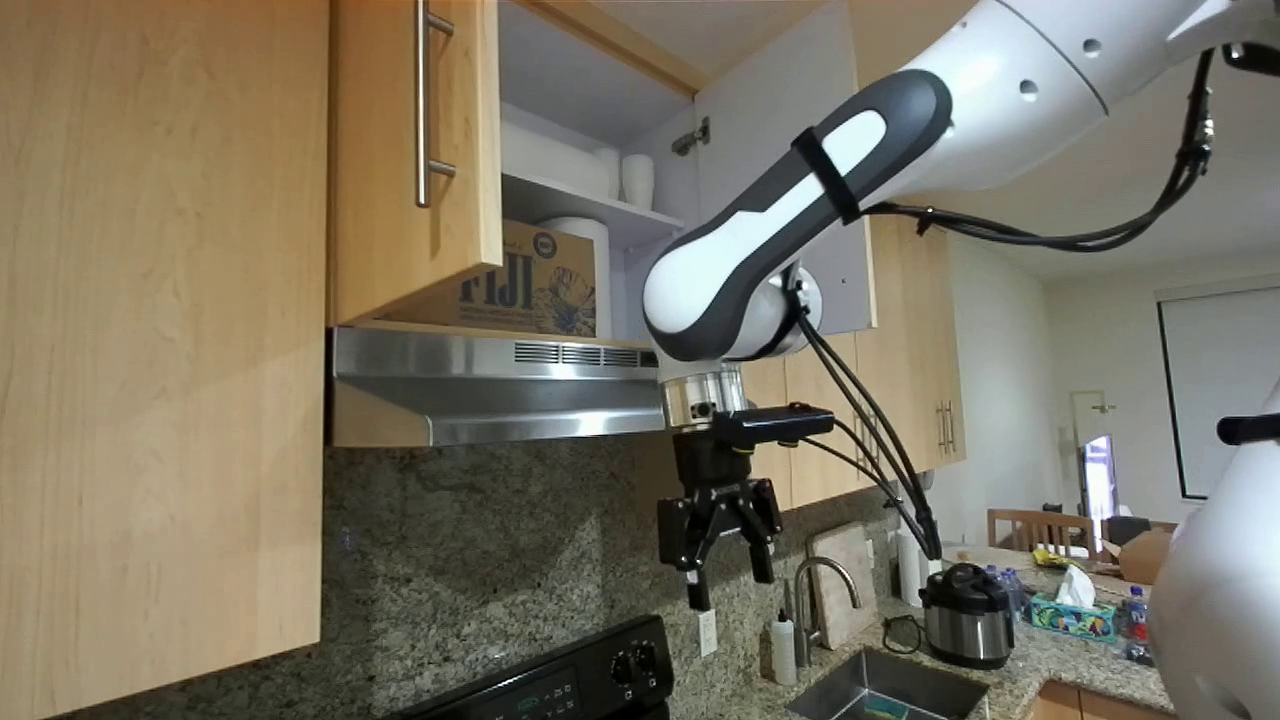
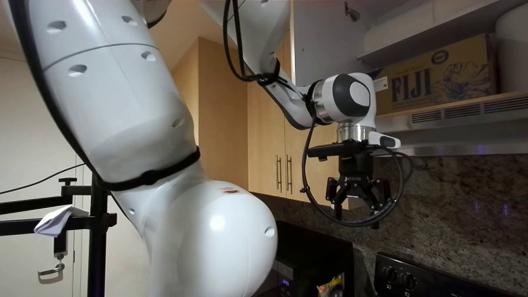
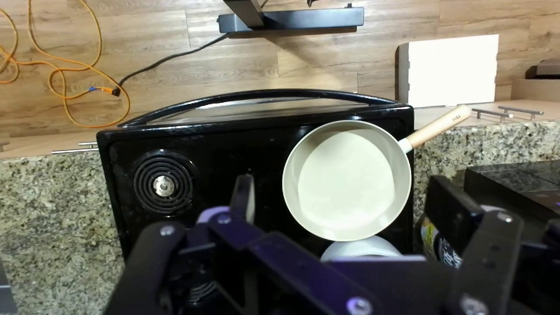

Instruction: Close the left cabinet door

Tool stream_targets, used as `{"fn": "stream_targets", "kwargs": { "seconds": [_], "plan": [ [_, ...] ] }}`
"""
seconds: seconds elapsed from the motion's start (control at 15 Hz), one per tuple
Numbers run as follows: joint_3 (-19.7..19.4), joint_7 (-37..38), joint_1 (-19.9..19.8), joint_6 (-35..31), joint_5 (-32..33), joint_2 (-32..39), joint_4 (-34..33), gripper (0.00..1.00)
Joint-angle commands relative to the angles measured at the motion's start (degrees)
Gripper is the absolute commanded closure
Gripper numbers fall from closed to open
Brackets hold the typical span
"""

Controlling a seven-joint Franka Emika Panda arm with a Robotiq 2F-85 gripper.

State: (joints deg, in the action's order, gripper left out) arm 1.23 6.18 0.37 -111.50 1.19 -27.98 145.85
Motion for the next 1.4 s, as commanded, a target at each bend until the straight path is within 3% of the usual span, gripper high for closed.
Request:
{"fn": "stream_targets", "kwargs": {
  "seconds": [0.0, 0.6, 1.07, 1.33],
  "plan": [
    [0.6, -0.6, -0.1, 0.6, 0.6, -7.9, 3.3, 0.00],
    [1.4, -0.5, -0.5, 1.8, 1.5, -21.6, 3.7, 0.00],
    [0.3, -4.4, 1.4, 6.4, 0.1, -30.8, 1.9, 0.00],
    [-0.4, -7.5, 4.5, 6.6, -1.7, -35.2, 0.9, 0.00]
  ]
}}
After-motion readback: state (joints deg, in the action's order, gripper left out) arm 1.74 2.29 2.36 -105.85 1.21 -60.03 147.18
